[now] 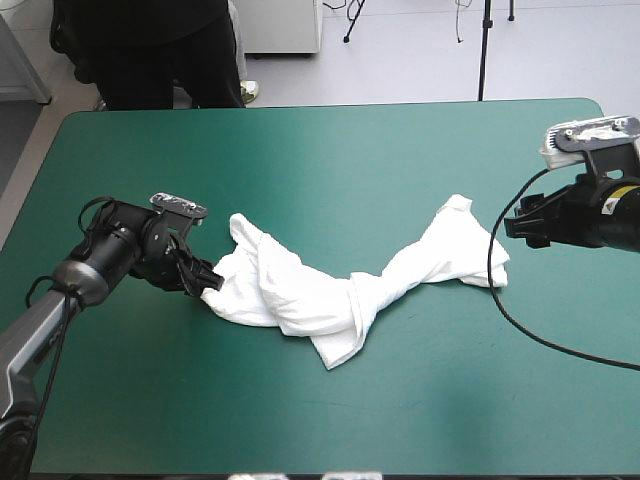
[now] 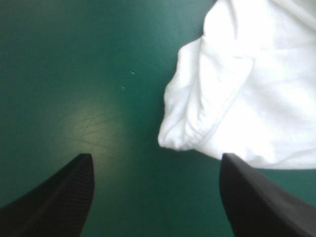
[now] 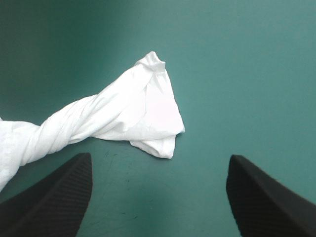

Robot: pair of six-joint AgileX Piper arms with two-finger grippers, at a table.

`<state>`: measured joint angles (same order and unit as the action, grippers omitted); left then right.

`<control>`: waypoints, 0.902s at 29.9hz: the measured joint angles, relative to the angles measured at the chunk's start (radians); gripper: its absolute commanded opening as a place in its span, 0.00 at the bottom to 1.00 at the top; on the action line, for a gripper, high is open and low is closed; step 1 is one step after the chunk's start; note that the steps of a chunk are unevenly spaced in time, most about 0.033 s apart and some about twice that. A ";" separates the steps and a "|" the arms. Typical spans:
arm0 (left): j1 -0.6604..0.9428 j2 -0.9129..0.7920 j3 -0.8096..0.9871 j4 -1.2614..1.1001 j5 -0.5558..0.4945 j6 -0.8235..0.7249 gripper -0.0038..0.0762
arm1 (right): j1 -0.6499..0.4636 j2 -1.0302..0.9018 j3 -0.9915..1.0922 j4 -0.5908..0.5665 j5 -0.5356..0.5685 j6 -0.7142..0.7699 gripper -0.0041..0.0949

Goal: Fold the cloth

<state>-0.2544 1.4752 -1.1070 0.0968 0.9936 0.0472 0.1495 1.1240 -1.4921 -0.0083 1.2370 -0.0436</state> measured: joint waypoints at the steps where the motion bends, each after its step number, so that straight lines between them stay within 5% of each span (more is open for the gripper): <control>1: 0.017 0.017 0.000 -0.027 -0.012 0.016 0.69 | 0.000 0.000 0.007 0.000 0.001 0.000 0.76; 11: 0.047 0.192 -0.007 -0.097 -0.080 0.053 0.65 | 0.000 0.000 0.108 -0.017 -0.016 0.000 0.76; 23: 0.046 0.220 -0.020 -0.159 -0.072 0.052 0.06 | 0.000 0.035 0.372 -0.053 -0.166 0.021 0.76; 27: 0.046 0.220 -0.020 -0.160 -0.077 0.052 0.04 | 0.000 0.102 0.420 -0.068 -0.223 0.057 0.76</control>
<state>-0.2084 1.6948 -1.1272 -0.0637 0.9171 0.0994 0.1495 1.2263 -1.0717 -0.0758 1.0141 0.0133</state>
